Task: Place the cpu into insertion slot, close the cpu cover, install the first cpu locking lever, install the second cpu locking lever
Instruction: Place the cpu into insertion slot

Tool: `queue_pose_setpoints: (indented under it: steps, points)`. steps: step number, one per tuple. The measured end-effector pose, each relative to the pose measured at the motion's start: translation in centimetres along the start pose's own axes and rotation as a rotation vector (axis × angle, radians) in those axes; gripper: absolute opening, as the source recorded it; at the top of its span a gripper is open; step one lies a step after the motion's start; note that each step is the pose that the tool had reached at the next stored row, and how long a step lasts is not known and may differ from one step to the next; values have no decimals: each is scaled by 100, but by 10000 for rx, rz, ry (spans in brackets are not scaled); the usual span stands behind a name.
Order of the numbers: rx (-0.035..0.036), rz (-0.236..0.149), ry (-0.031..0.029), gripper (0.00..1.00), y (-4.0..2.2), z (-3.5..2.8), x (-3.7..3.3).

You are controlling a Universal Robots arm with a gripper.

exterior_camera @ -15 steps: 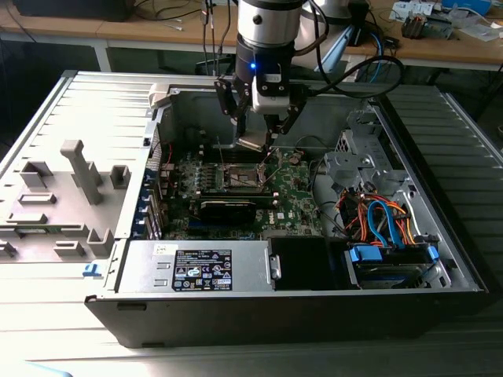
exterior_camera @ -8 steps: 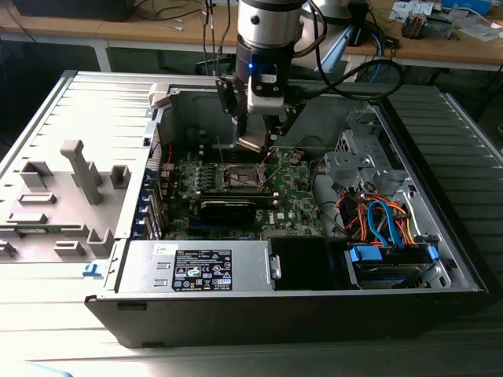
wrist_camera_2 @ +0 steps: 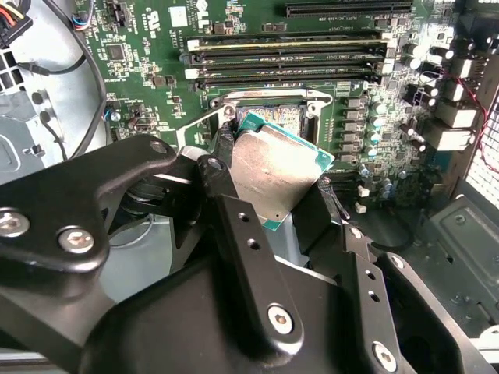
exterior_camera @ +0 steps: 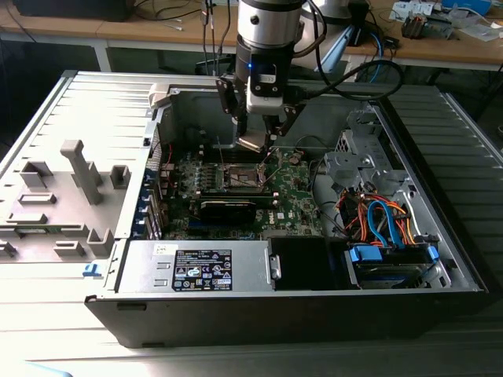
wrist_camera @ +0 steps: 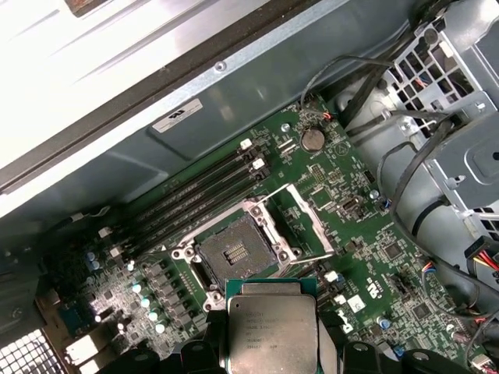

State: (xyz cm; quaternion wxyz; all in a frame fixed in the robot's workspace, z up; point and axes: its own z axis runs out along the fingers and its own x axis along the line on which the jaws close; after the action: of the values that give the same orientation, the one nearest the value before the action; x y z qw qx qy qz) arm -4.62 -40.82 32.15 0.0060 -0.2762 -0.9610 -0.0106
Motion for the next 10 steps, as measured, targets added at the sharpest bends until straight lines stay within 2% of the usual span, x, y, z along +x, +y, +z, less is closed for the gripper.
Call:
queue_pose_setpoints:
  steps: [10]
  points:
    - [-4, 231, -4, 55, 0, 3, 0]
